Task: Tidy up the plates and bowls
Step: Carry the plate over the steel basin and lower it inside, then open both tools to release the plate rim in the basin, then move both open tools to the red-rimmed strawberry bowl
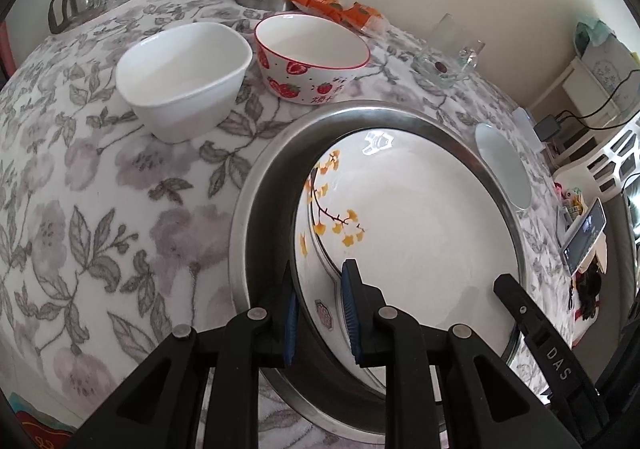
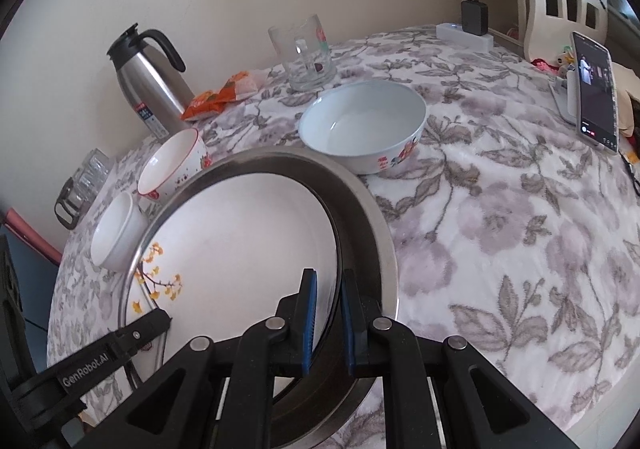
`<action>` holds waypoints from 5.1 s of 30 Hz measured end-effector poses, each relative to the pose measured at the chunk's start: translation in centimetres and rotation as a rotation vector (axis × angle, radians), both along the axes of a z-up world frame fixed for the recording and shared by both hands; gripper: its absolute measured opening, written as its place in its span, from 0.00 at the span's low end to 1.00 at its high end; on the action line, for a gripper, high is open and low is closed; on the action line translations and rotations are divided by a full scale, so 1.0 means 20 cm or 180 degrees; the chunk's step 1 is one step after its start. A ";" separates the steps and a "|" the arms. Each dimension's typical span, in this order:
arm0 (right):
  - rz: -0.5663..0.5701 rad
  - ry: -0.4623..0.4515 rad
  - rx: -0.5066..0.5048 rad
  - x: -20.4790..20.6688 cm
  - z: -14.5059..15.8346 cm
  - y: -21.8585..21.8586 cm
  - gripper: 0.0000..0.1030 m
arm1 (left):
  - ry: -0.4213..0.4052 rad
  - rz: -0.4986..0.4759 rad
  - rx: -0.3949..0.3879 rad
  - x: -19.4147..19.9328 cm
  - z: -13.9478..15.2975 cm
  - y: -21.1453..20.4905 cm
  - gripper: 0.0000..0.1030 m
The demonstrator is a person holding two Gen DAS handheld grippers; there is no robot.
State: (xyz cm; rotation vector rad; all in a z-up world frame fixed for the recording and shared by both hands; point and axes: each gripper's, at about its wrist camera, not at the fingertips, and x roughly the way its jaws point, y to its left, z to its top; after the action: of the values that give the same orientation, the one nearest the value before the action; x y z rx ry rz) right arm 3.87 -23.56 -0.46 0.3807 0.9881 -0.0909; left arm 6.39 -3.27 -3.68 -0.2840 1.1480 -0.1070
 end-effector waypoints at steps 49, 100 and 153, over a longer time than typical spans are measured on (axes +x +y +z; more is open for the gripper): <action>-0.0011 -0.0168 -0.0118 -0.02 0.08 -0.03 0.18 | -0.0223 0.0094 0.0118 -0.03 0.16 0.03 0.60; -0.0028 -0.0429 -0.0587 -0.01 0.15 0.03 1.00 | -0.0244 0.0729 0.0686 0.09 0.16 0.25 0.96; 0.0394 -0.0377 0.0056 0.88 0.16 0.50 0.86 | -0.0474 0.0353 0.0183 0.88 0.22 0.41 0.93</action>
State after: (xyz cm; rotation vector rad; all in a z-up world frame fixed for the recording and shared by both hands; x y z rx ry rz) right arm 21.42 -13.64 2.65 0.3363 0.8936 0.0518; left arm 23.97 4.93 0.63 -0.2834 0.9839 0.0026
